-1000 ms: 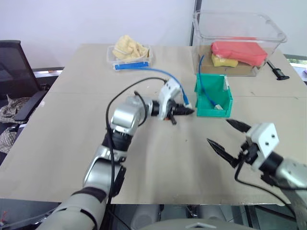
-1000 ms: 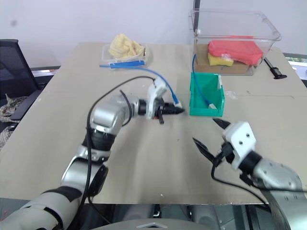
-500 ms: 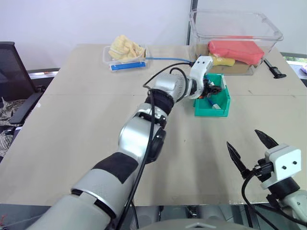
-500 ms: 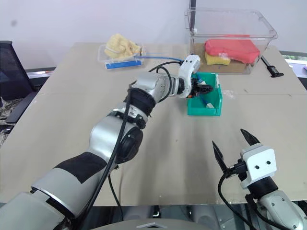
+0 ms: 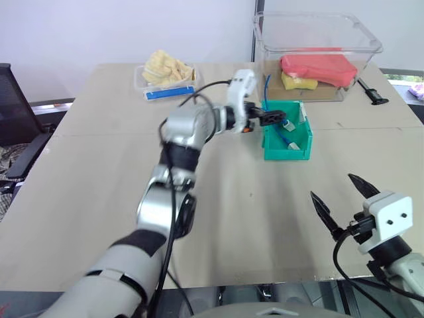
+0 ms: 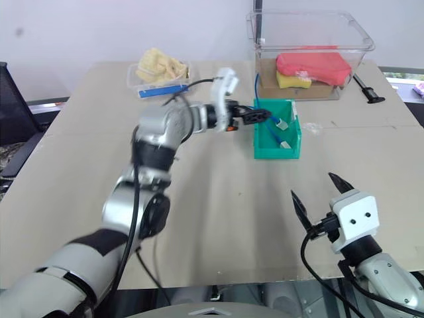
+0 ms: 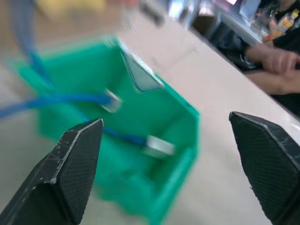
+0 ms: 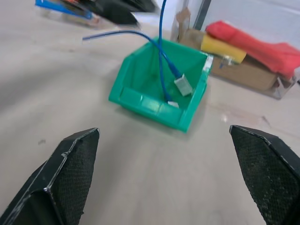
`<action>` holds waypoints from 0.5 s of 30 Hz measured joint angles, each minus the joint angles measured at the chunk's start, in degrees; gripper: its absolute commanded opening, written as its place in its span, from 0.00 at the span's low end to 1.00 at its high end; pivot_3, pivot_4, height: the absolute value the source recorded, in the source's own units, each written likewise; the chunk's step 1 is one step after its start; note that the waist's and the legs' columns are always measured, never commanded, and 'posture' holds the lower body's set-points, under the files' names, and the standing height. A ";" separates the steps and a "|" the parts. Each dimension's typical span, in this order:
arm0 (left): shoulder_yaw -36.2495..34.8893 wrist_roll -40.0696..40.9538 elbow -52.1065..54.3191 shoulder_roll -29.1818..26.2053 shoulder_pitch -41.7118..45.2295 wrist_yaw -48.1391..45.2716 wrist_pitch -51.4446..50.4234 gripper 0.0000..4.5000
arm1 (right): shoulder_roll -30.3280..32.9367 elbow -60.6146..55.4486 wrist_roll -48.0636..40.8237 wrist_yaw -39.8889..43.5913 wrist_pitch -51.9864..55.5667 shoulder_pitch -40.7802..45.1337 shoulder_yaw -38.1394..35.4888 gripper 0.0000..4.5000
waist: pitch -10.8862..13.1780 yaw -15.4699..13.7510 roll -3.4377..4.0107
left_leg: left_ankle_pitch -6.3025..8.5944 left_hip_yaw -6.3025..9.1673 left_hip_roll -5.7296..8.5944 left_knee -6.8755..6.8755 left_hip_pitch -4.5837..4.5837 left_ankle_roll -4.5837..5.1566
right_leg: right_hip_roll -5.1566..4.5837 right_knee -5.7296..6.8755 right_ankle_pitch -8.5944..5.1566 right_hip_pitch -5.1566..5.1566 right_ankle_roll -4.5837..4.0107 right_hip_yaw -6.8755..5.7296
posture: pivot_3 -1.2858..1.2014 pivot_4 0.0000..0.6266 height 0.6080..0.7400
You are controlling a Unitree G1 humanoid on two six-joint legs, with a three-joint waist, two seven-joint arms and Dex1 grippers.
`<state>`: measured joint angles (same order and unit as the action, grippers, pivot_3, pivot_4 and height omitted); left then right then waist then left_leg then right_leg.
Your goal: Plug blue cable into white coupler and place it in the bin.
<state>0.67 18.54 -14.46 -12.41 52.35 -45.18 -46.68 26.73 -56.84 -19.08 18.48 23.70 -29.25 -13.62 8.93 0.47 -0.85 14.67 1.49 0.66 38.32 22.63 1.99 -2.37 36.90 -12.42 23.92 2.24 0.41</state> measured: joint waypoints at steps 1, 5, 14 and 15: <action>0.14 0.75 4.87 -2.37 -3.93 -2.13 1.76 0.98 | 1.11 0.80 -1.55 1.56 0.03 0.63 -1.43 0.98 | 0.00 -0.16 0.00 | 0.06 -0.03 0.01 0.01 0.01 0.10 | -0.03 -0.04 0.00 0.00 0.00 0.01 | 0.52 0.24 1.00; -1.36 3.34 16.79 -10.21 -15.80 -7.30 5.75 0.98 | 5.78 4.69 -6.79 8.59 0.08 0.30 -8.43 0.98 | 0.00 -1.14 0.02 | 0.16 -0.07 0.13 0.05 -0.01 0.28 | -0.19 -0.08 -0.12 -0.06 -0.22 -0.01 | 0.52 0.24 1.00; -7.08 7.50 31.52 -22.85 -43.50 -13.56 9.74 0.98 | 11.74 16.79 -10.80 22.76 -2.47 -2.34 -19.07 0.98 | 0.03 -1.41 -0.03 | 0.19 -0.06 0.09 0.09 0.00 0.37 | -0.28 -0.12 -0.15 -0.11 -0.23 -0.16 | 0.52 0.24 1.00; -7.88 7.86 32.51 -23.56 -45.50 -13.65 10.16 0.98 | 11.90 17.76 -10.64 23.75 -3.01 -2.98 -19.76 0.98 | -0.01 -1.40 0.03 | 0.19 -0.06 0.09 0.08 -0.05 0.37 | -0.30 -0.12 -0.15 -0.17 -0.23 -0.17 | 0.52 0.24 1.00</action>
<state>-7.20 26.40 18.05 -35.97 6.84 -58.82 -36.52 38.63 -39.08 -29.71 42.23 20.69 -32.23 -33.38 8.92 -0.93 -0.82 14.86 1.43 0.75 38.40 22.58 2.36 -2.67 36.78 -12.57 23.76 2.01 0.23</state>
